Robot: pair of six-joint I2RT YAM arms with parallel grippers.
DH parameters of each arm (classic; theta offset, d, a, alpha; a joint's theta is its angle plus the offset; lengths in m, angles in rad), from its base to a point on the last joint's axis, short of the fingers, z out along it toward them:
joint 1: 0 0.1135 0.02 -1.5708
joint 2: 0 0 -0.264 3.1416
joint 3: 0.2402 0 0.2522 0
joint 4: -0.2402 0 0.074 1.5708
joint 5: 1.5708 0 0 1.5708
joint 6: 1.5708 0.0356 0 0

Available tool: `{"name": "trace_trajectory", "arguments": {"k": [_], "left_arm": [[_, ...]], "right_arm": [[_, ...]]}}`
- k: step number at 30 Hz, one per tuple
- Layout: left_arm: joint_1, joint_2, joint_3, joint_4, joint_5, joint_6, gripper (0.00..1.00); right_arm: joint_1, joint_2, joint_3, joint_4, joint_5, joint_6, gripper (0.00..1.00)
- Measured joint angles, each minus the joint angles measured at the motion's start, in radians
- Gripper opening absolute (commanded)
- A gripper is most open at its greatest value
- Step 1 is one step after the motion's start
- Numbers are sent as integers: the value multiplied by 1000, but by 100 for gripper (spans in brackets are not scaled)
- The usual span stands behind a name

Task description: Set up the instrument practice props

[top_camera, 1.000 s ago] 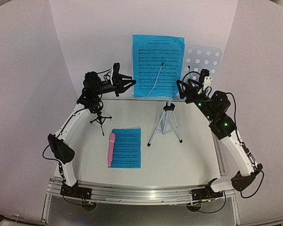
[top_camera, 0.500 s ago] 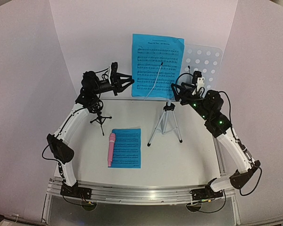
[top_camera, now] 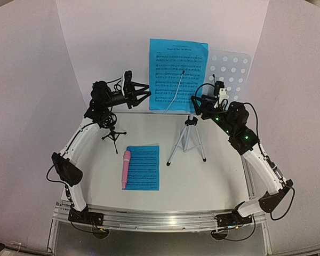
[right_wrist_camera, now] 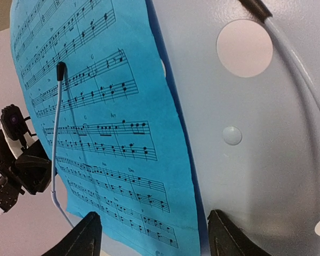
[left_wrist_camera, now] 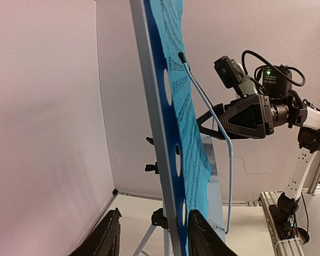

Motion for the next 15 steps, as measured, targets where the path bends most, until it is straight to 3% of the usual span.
{"name": "trace_trajectory", "arguments": {"k": [8, 15], "left_arm": [[5, -45, -73, -10, 17, 14, 53], [5, -65, -120, -23, 32, 23, 55]], "right_arm": [[1, -3, -19, -5, 10, 18, 56], [3, -6, -43, -8, 10, 30, 55]]}}
